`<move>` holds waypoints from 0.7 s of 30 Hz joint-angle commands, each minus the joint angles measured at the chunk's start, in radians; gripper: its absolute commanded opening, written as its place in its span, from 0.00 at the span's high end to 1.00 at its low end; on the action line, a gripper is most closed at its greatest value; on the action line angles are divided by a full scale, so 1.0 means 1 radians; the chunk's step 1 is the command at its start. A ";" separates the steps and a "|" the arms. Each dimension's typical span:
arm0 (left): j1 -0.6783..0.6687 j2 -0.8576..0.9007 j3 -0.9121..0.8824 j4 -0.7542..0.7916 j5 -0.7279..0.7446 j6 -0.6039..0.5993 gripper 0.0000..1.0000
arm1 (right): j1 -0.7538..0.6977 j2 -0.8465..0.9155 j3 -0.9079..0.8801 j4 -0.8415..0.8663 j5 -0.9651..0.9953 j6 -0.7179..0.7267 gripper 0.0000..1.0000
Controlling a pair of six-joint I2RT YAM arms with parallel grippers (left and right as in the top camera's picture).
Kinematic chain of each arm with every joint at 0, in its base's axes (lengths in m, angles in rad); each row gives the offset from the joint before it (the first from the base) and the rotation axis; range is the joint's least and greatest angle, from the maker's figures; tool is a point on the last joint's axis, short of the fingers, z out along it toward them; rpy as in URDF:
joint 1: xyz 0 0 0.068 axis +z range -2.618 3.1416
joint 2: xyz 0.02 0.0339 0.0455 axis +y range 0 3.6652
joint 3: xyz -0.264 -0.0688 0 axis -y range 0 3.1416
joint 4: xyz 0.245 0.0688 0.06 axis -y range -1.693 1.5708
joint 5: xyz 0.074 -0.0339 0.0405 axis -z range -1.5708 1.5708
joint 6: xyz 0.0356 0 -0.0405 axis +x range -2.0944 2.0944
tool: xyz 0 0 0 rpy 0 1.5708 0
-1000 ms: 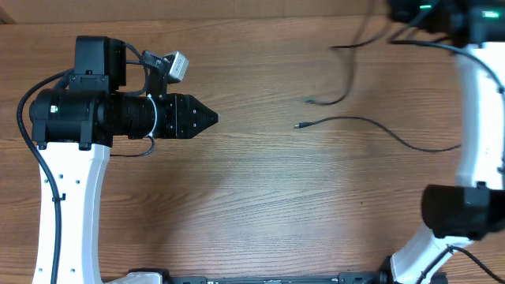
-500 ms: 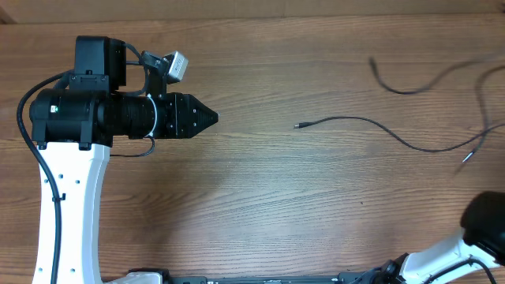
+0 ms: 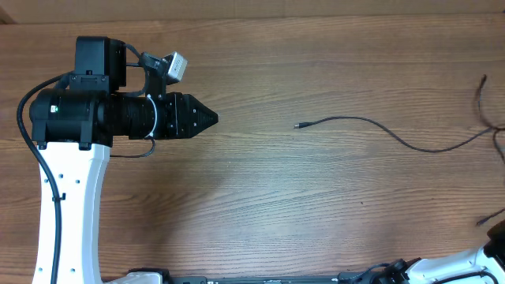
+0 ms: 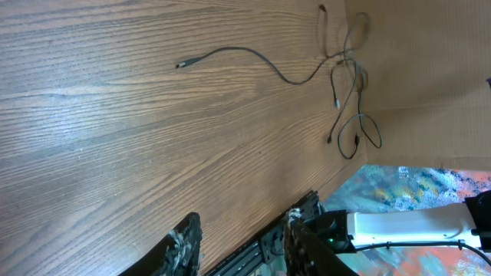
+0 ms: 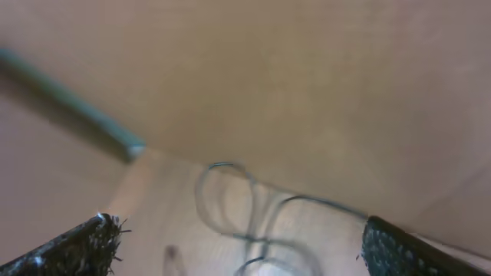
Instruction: Untangle cables
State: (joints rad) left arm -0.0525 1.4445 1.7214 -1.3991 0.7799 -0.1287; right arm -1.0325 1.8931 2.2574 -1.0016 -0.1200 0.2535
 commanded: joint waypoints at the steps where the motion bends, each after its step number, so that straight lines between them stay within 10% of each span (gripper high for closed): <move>1: -0.003 0.002 0.015 -0.004 -0.005 -0.010 0.64 | 0.042 -0.030 0.027 0.010 -0.257 0.015 0.00; 15: -0.008 0.002 0.015 -0.011 -0.005 -0.009 0.64 | 0.581 -0.030 -0.106 -0.102 -0.311 0.007 0.00; 21: -0.008 0.002 0.015 -0.023 -0.002 -0.010 0.64 | 0.841 -0.030 -0.300 -0.155 -0.153 0.310 0.00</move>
State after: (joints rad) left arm -0.0525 1.4445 1.7214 -1.4151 0.7799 -0.1314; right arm -0.2668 1.8923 2.0380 -1.1519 -0.3603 0.3733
